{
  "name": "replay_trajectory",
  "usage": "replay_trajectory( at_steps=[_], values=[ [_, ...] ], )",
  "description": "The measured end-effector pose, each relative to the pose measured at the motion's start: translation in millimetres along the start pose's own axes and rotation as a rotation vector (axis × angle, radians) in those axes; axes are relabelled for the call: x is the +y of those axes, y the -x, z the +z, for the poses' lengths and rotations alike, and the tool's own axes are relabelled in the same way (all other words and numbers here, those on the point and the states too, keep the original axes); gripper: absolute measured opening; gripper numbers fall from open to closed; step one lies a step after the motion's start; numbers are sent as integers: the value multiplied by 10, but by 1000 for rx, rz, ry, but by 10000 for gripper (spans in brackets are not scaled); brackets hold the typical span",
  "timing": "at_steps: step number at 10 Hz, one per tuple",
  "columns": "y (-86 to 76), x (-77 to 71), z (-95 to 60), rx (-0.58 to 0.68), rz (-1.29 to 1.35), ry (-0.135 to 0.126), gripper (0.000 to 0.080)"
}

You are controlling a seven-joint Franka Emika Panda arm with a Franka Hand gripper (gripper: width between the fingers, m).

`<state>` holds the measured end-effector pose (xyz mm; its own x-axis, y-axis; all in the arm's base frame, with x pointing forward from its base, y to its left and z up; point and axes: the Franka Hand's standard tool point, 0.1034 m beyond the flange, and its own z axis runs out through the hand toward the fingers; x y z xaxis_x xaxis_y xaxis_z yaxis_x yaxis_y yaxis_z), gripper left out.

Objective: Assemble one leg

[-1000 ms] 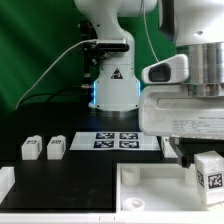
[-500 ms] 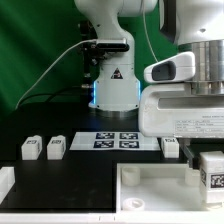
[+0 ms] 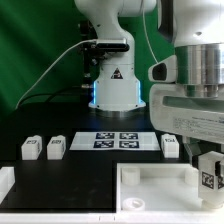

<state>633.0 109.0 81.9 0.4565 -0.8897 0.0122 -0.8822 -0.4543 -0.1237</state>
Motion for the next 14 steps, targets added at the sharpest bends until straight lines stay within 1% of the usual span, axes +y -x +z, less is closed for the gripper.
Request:
replay_trajectory(
  at_steps=[2,3,4,5,6,7,8,9,10,11,12,14],
  values=[
    [57,11,4,-31,422,15,295],
    [87,-2,5,-40,538,12,295],
    [89,-1,10,-55,684,2,295],
    [93,-3,8,-55,701,1,295],
    [93,-2,8,-55,665,0,295],
    [96,0,13,-55,637,1,353],
    [104,-2,15,-55,634,1,535],
    [100,-20,9,-49,437,-8,614],
    [94,-48,-1,-47,223,-19,614],
    [113,-51,13,-45,61,-25,642],
    [109,-49,15,-45,22,-25,648],
    [93,-43,15,-37,-164,-26,649]
  ],
)
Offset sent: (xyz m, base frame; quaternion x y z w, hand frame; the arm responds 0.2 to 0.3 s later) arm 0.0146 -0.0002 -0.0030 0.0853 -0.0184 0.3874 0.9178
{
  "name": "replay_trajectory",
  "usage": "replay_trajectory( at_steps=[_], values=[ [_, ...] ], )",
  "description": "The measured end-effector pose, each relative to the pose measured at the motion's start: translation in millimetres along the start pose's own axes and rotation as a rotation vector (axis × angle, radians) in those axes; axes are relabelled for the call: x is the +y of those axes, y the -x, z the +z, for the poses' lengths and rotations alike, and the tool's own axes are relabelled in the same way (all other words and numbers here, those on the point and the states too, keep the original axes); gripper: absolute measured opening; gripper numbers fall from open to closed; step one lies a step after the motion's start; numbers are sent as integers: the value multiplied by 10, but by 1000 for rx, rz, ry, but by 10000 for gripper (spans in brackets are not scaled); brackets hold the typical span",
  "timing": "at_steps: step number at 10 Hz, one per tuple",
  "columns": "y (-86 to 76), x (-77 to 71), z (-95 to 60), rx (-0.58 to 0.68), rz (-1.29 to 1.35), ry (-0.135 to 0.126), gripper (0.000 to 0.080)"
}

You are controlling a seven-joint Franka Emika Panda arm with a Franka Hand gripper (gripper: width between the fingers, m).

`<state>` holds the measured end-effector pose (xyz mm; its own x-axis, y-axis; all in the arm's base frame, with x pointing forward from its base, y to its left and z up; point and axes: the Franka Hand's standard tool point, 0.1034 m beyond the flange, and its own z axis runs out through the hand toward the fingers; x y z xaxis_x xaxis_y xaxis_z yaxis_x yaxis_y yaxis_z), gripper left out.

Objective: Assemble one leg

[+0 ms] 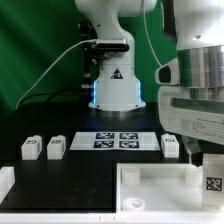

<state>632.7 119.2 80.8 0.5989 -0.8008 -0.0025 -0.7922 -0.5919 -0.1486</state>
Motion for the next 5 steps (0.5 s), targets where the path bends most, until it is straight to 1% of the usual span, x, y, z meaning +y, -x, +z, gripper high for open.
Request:
replay_trajectory(
  at_steps=[1,2,3,4,5],
  values=[
    [-20,14,-2,8,-209,18,649],
    [-59,14,-9,19,-440,48,649],
    [-119,15,-17,17,-706,61,649],
    [-132,27,-9,11,-783,59,649],
    [-124,22,-7,15,-704,59,634]
  ],
)
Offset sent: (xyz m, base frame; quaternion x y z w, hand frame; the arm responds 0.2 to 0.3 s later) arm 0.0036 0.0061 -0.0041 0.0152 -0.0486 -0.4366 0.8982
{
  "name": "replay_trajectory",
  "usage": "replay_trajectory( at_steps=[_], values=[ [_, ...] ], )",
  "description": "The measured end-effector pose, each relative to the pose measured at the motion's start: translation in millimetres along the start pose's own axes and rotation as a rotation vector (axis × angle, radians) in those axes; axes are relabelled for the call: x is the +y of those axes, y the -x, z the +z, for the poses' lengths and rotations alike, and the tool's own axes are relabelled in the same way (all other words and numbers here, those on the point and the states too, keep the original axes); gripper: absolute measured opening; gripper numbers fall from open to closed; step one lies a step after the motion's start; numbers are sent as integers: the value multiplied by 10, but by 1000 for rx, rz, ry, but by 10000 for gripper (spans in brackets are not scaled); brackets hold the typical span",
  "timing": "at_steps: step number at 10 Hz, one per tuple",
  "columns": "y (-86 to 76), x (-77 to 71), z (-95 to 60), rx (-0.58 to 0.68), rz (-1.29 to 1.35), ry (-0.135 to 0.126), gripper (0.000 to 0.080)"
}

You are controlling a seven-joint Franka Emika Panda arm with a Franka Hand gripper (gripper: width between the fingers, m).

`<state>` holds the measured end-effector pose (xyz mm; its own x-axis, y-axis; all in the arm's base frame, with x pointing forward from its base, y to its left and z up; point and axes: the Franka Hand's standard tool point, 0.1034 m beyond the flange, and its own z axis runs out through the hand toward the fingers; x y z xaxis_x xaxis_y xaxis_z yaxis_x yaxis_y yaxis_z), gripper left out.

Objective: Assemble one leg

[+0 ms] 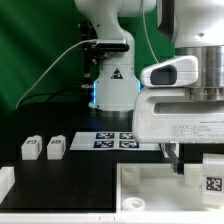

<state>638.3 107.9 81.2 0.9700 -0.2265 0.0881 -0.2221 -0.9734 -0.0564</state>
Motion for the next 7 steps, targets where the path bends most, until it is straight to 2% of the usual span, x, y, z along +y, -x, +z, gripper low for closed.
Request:
replay_trajectory(
  at_steps=[1,3,5,7],
  values=[
    [-3,6,0,0,7,0,634],
    [-1,1,3,0,161,-1,288],
    [5,-12,14,-3,411,-2,290],
    [5,16,23,-22,772,27,290]
  ],
)
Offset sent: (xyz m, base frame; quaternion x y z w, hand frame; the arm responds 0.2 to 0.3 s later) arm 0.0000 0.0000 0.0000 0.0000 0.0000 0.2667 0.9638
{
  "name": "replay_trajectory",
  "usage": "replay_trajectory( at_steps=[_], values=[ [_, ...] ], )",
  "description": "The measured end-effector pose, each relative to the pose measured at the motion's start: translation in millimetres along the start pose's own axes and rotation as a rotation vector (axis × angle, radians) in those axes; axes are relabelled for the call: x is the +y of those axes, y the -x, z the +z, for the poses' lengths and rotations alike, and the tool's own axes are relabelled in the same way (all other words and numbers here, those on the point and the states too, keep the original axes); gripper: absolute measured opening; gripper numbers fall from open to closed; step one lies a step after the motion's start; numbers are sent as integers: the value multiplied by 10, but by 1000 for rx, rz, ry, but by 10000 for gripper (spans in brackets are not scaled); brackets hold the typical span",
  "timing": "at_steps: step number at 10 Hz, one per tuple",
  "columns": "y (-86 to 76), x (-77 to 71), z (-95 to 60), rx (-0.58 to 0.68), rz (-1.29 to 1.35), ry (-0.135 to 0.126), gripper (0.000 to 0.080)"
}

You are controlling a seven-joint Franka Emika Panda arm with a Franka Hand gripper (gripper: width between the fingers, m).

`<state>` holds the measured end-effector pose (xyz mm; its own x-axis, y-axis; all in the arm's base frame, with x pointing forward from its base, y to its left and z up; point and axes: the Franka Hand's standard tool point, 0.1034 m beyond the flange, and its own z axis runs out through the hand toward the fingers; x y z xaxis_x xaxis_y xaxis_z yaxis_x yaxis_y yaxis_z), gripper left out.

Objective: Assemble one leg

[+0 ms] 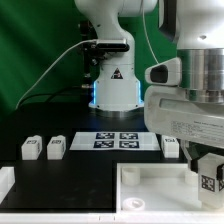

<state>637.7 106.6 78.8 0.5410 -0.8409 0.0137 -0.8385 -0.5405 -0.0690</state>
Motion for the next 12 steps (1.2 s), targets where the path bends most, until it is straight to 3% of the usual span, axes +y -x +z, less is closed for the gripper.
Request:
replay_trajectory(
  at_steps=[3,5,8,9,10,11,12],
  values=[
    [34,50,11,-14,575,16,290],
    [72,63,14,-26,920,10,292],
    [74,73,9,-27,851,1,292],
    [79,71,9,-26,833,-1,367],
    [85,54,-1,-20,659,-23,367],
    [98,32,-2,-17,466,-30,548],
    [118,21,6,-16,263,-31,628]
  ],
)
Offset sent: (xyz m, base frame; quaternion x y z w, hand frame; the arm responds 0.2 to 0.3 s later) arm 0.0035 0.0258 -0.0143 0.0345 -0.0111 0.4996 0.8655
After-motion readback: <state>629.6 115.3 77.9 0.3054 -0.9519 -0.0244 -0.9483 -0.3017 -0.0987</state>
